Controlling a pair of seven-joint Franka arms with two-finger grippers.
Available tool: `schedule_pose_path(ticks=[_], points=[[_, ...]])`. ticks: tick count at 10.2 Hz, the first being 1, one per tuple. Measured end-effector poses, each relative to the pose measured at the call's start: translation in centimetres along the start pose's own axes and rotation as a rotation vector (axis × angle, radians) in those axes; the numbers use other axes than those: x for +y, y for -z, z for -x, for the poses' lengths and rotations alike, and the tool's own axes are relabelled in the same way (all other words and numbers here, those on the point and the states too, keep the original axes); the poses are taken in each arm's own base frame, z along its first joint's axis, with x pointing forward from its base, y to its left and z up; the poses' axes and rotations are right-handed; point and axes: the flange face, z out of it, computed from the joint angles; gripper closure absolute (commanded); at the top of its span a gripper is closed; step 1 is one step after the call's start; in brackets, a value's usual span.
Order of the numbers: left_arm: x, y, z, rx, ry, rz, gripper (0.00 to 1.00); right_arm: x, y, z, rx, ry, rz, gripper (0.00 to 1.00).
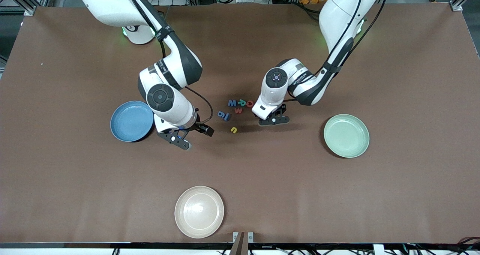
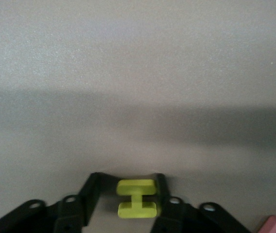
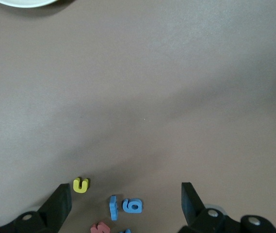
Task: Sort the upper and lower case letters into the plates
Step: 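Carry the H onto the green plate while the right gripper grasps the u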
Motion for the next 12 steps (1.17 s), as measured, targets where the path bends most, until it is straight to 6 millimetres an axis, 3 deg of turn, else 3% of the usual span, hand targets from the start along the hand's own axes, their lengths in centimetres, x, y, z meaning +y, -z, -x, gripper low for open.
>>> schedule_pose_path(ticks=[1,4,6,9,11,12], points=[[0.1,0.1,-0.1,0.002,0.001,0.002,1.0,0.0,-0.3,0.0,-0.003,-0.001,0.003,0.0],[0.0,0.8,-0.8,0.014,0.04,0.012,1.0,0.0,-0.7,0.0,-0.006,-0.004,0.007,0.0],[-1.5,4.3,-3.8,0.056,0.077,0.016,1.0,-0.2,-1.0,0.3,-0.01,-0.009,0.01,0.0],[-8.9,12.2,-9.7,0.103,0.049,-0.045,1.0,-1.6,-1.9,1.0,-0.013,-0.018,0.009,0.0],[-16.0,14.6,-13.3,0.082,-0.005,-0.092,1.0,-4.3,-3.4,3.7,-0.014,-0.02,0.01,0.0],[-19.8,14.7,-14.9,0.058,-0.022,-0.11,1.0,-5.5,-4.6,5.3,-0.009,-0.007,0.006,0.0]])
